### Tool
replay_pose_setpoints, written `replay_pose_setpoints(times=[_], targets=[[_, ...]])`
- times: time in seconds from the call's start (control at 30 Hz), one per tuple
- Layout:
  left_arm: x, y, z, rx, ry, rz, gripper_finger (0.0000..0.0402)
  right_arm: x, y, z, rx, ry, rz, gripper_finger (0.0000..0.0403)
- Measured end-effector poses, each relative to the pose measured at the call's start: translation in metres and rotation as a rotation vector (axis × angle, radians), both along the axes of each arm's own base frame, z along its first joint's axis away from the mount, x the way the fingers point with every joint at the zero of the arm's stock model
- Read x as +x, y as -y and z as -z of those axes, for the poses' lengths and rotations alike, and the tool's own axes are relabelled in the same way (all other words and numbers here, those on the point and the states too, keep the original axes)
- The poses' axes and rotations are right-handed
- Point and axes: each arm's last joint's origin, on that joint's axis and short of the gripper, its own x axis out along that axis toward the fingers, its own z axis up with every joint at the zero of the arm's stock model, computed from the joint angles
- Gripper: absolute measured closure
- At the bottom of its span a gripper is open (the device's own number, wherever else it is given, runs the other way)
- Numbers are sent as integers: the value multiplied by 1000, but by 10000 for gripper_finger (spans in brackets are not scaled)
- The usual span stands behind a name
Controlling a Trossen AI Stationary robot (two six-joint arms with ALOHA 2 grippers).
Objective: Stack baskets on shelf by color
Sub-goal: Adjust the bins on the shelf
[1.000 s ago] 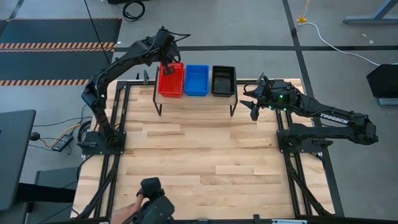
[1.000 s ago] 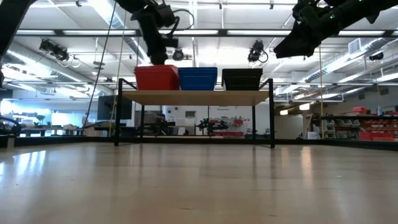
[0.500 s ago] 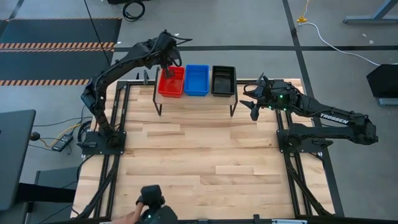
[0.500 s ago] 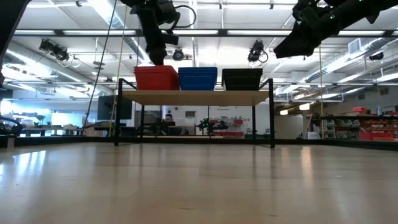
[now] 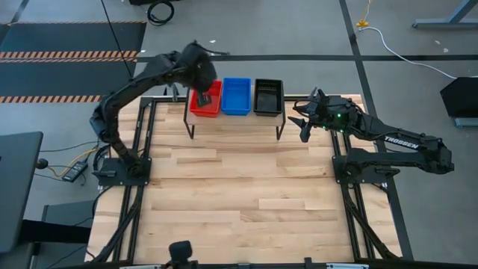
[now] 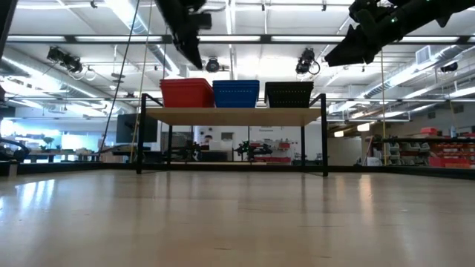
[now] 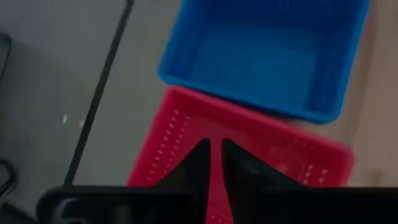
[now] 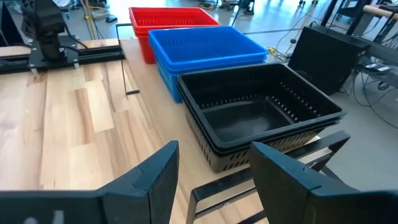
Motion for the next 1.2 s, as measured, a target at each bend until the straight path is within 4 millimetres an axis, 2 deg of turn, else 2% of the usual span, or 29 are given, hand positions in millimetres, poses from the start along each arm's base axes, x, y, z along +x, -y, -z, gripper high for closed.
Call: replay_pose_setpoints(times=[0.13, 0.23, 0.43, 0.53, 0.63, 0.77, 0.9, 1.03, 1.2], targets=[[-20, 2, -29, -6, 229, -15, 375, -2, 0, -2, -10, 8, 14, 202], [-32, 12, -43, 3, 403, 16, 391, -5, -2, -6, -16, 42, 1, 202], [-59, 43, -39, 16, 644, 32, 393, -13, -11, -15, 28, 145, -142, 202], [-72, 63, -22, -12, 724, 23, 390, -15, -14, -16, 66, 179, -198, 202], [-81, 89, -3, -43, 791, 65, 392, -13, -14, -3, 104, 210, -215, 202], [-96, 122, 31, -61, 863, 98, 395, -9, -12, 18, 147, 263, -206, 202], [-110, 148, 67, -71, 960, 115, 394, -9, -12, 23, 185, 284, -195, 202], [-117, 166, 100, -77, 945, 133, 394, -7, -15, 32, 252, 264, -206, 202], [-120, 181, 119, -94, 947, 191, 394, -6, -21, 39, 275, 242, -242, 202]])
